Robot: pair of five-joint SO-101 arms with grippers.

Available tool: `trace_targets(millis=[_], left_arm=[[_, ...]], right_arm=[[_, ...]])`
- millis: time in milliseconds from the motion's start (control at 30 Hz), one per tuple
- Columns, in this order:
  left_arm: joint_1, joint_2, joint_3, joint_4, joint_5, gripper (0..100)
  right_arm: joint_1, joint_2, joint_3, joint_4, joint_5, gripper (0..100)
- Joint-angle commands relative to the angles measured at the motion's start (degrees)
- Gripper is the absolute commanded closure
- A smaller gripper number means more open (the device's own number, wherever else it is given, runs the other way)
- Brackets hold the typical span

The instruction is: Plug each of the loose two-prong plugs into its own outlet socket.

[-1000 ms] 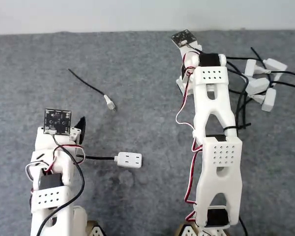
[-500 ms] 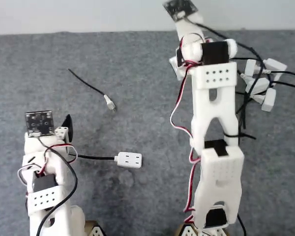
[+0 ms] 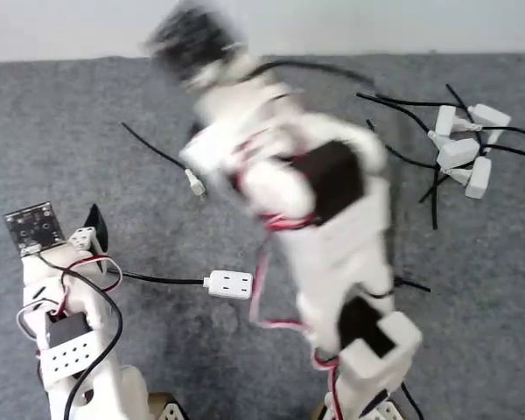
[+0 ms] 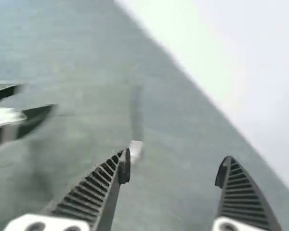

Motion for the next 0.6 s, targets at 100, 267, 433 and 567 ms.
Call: trace_targets(millis=[100, 267, 433, 567], left_arm=[[-5.36, -0.62, -4.62, -1.58, 4.57, 76], [-5.89, -0.62, -4.79, -1.58, 4.57, 76], [-9.05, -0.70, -5.32, -2.55, 4.57, 76], [-11.16, -0.62, -5.67, -3.60, 4.57, 76]], right_arm=[[-8.31, 18.95, 4.92, -9.01, -2.37, 72.4], [-9.71, 31.43, 5.01, -16.22, -5.36, 72.4], [-10.15, 37.41, 5.01, -18.86, -5.19, 72.4], [-10.15, 41.10, 5.01, -19.38, -5.10, 72.4]])
